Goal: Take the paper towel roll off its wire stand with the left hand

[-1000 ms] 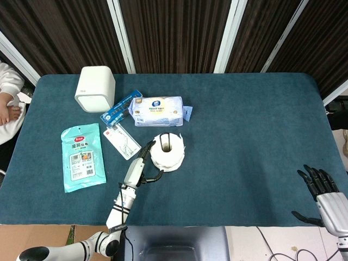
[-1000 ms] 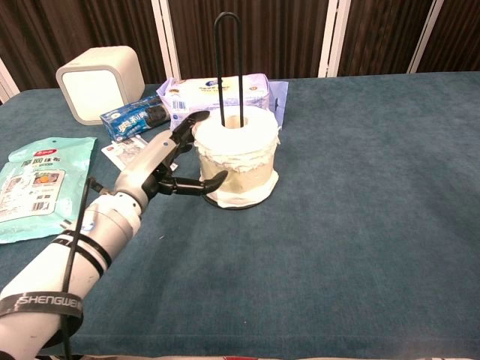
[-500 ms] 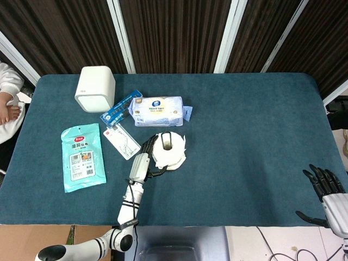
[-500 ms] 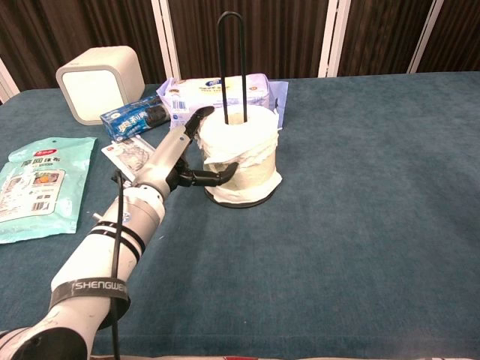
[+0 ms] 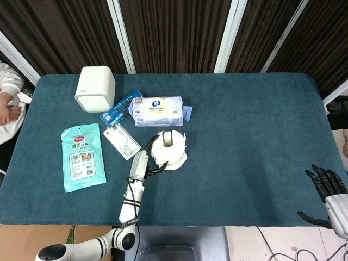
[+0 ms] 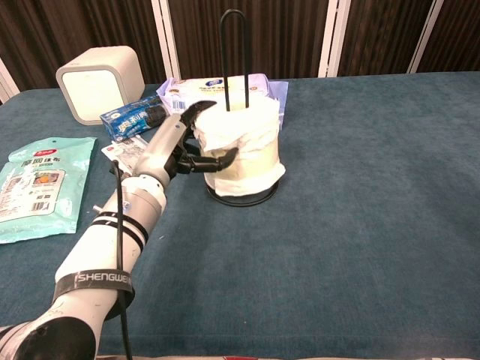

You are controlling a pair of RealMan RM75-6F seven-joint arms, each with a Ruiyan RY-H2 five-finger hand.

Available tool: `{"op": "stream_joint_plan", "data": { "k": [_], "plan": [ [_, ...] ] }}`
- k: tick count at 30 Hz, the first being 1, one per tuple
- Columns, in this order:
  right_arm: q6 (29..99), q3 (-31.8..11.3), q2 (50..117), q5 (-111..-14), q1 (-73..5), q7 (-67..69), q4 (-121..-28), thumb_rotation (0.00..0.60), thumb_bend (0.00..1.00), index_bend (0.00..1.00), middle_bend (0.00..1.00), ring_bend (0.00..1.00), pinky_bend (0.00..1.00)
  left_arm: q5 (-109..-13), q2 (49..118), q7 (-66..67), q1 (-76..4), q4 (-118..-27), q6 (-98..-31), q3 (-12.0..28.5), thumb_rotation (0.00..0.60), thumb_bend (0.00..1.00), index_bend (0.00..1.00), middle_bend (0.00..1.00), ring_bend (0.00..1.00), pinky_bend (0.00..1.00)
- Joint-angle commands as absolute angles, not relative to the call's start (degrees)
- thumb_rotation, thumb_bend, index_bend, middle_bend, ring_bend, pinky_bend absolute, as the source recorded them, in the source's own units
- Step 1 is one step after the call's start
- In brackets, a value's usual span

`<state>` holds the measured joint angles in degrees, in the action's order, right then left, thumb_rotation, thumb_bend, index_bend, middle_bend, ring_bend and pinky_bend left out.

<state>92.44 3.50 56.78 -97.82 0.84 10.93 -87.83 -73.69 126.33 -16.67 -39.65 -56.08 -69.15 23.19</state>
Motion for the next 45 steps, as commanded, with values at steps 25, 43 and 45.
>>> {"op": "stream_joint_plan", "data": {
  "k": [25,43,45],
  "plan": [
    [94.27,4.16,56.48,-99.69,1.71,12.47,-86.62,0.600,0.06,0.00,0.00,0.00,0.00,-83.62,110.16,-11.86,-41.20,-88.20,-85.90,32.55,0.600,0.83,0.80,0.83,0.85,0.91],
    [93.46,4.60,57.14,-100.96,1.31,9.97,-87.79,0.600,0.06,0.00,0.00,0.00,0.00,-88.30,100.63,-29.64,-24.28,-71.41,-90.93,12.33,0.600,0.81,0.80,0.83,0.85,0.90],
    [93.05,4.57,57.27,-100.86,1.15,9.52,-87.96,0.600,0.06,0.00,0.00,0.00,0.00,-89.28,102.34,-31.06,-23.41,-67.58,-91.02,9.76,0.600,0.81,0.80,0.82,0.84,0.90]
  ]
}}
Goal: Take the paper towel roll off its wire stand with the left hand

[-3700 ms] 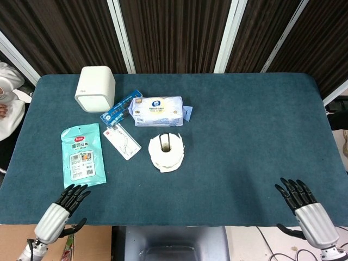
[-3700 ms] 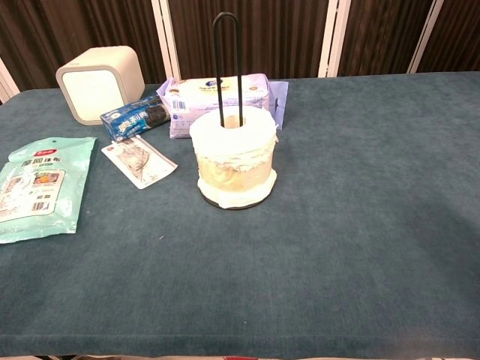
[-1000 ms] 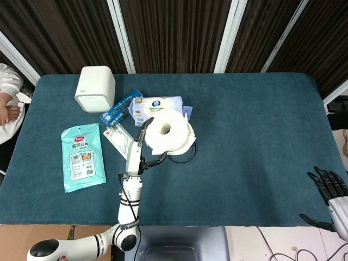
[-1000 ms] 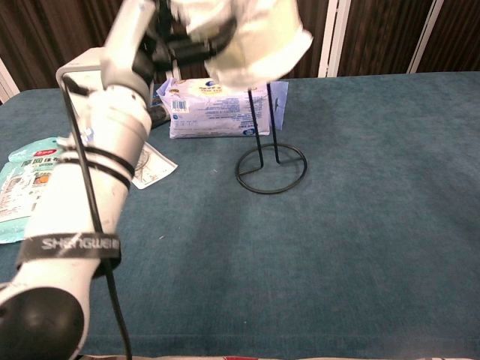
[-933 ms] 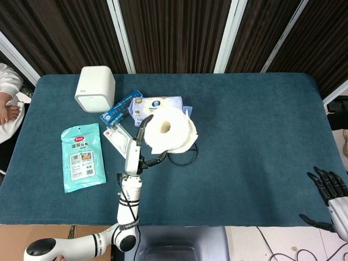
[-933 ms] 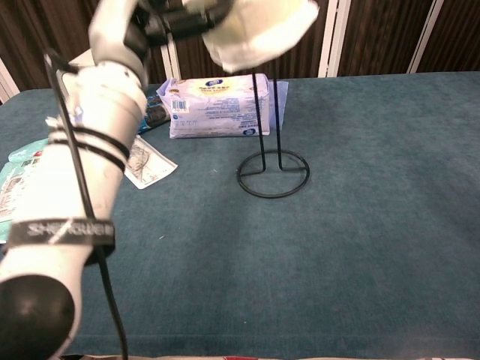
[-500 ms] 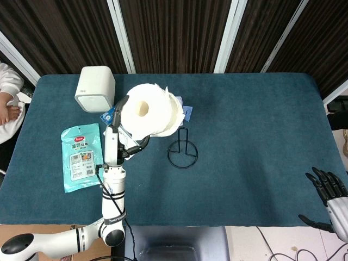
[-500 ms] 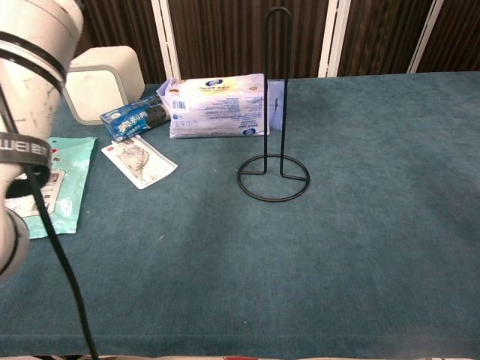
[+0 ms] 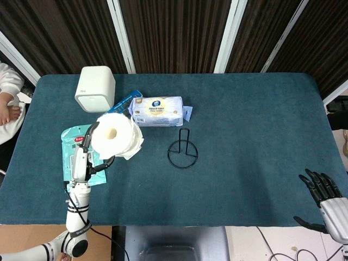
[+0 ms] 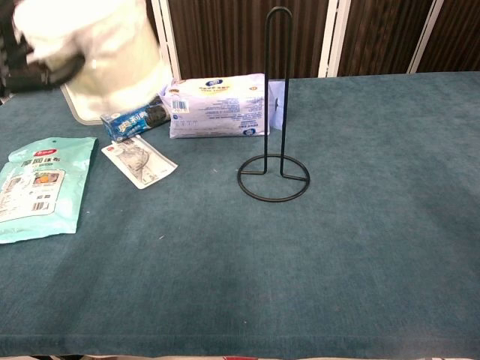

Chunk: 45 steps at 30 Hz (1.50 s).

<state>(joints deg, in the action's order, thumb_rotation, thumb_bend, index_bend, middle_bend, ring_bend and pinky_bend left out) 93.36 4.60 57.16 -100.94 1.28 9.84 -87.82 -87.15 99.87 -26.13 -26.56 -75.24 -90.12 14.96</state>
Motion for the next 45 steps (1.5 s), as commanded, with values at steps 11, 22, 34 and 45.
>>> {"op": "stream_joint_plan", "data": {
  "k": [11,22,34,45],
  "plan": [
    [92.77,4.79,57.06,-100.86,1.06,9.44,-88.02,0.600,0.06,0.00,0.00,0.00,0.00,-88.65,113.24,-33.28,-24.31,-49.59,-83.92,5.26,0.600,0.66,0.63,0.58,0.39,0.16],
    [92.68,4.90,57.09,-100.86,1.07,9.31,-87.84,0.600,0.06,0.00,0.00,0.00,0.00,-87.17,107.10,-29.64,-24.82,-59.76,-79.74,5.72,0.600,0.40,0.00,0.00,0.00,0.00],
    [91.92,4.99,57.59,-100.98,0.85,7.34,-88.37,0.600,0.06,0.00,0.00,0.00,0.00,-93.87,88.25,-23.96,-21.25,-79.19,-85.36,1.67,0.600,0.36,0.00,0.00,0.00,0.00],
    [89.42,5.12,59.61,-101.31,0.16,1.02,-89.85,0.600,0.06,0.00,0.00,0.00,0.00,-106.48,83.54,-5.69,-10.83,-65.41,-91.74,-11.63,0.600,0.37,0.00,0.00,0.00,0.00]
  ]
}}
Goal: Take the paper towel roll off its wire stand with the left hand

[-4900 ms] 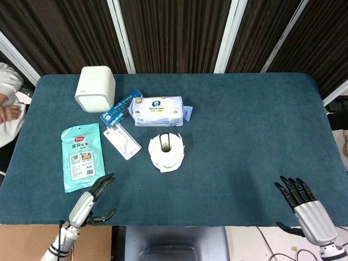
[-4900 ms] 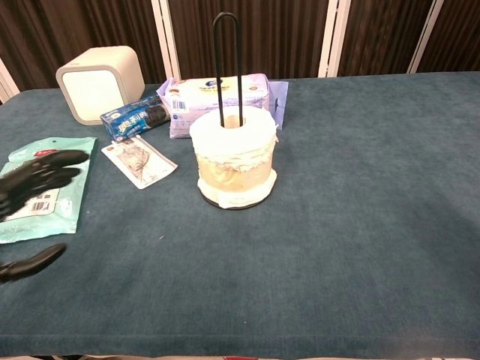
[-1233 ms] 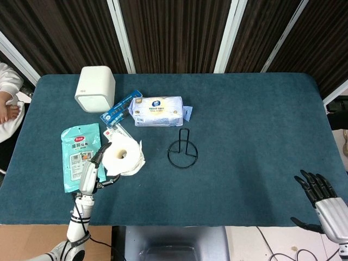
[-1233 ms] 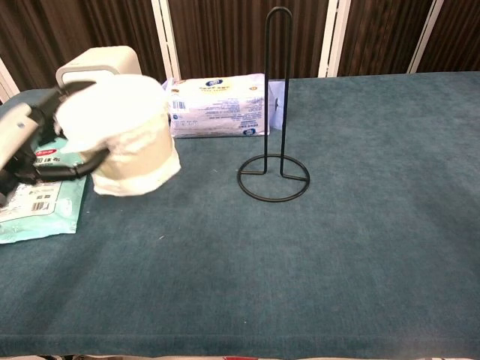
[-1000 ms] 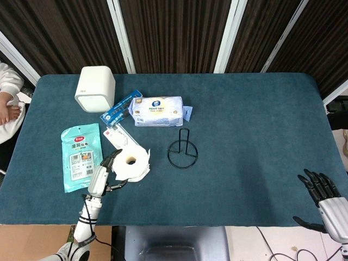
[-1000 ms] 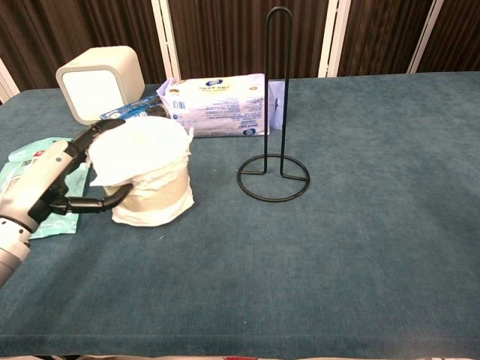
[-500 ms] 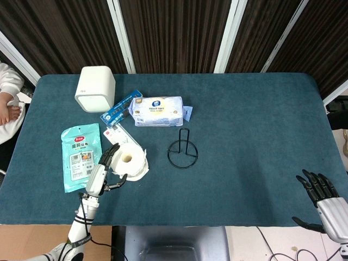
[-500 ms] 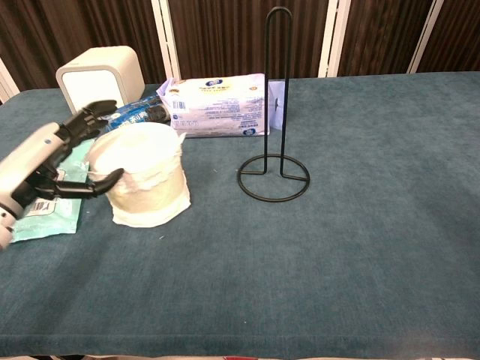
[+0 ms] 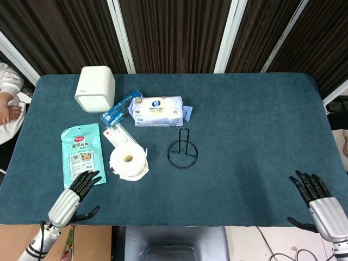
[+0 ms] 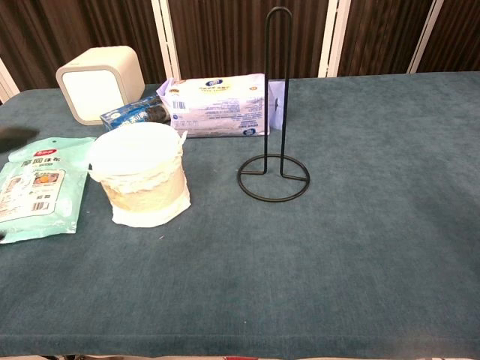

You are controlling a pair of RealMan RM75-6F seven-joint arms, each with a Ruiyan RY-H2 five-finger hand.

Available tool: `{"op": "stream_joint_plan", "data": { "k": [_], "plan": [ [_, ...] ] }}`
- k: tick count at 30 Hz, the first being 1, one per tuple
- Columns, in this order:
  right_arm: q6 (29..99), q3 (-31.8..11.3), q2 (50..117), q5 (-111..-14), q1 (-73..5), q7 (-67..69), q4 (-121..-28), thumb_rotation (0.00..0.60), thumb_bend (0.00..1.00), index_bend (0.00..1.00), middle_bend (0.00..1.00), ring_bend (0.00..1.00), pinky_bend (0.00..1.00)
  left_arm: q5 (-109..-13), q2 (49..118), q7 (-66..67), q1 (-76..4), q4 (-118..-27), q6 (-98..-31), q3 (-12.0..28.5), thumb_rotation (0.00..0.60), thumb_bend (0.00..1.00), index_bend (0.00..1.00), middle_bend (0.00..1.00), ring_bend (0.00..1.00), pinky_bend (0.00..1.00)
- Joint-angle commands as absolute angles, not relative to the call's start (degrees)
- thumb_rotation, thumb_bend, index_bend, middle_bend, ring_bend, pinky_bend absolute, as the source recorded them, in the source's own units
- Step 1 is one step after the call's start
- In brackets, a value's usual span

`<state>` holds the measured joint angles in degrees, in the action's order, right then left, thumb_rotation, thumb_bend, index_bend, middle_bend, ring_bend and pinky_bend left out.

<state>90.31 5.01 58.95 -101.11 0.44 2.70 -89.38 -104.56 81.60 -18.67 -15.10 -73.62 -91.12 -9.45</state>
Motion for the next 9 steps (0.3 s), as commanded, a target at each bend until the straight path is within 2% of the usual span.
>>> {"op": "stream_joint_plan", "data": {
  "k": [1,5,9],
  "plan": [
    [89.01,5.16,59.75,-101.21,0.05,0.58,-90.06,0.600,0.06,0.00,0.00,0.00,0.00,-105.87,83.72,-4.51,-10.60,-66.06,-91.28,-11.30,0.600,0.37,0.00,0.00,0.00,0.00],
    [88.92,5.16,60.03,-101.43,-0.07,-0.15,-90.31,0.600,0.06,0.00,0.00,0.00,0.00,-103.99,84.03,-1.74,-10.72,-66.86,-89.93,-9.60,0.600,0.37,0.00,0.00,0.00,0.00],
    [88.98,5.24,60.12,-101.52,-0.06,-0.38,-90.40,0.600,0.06,0.00,0.00,0.00,0.00,-103.72,84.89,0.61,-10.03,-65.59,-92.61,-7.72,0.600,0.37,0.00,0.00,0.00,0.00]
  ]
}}
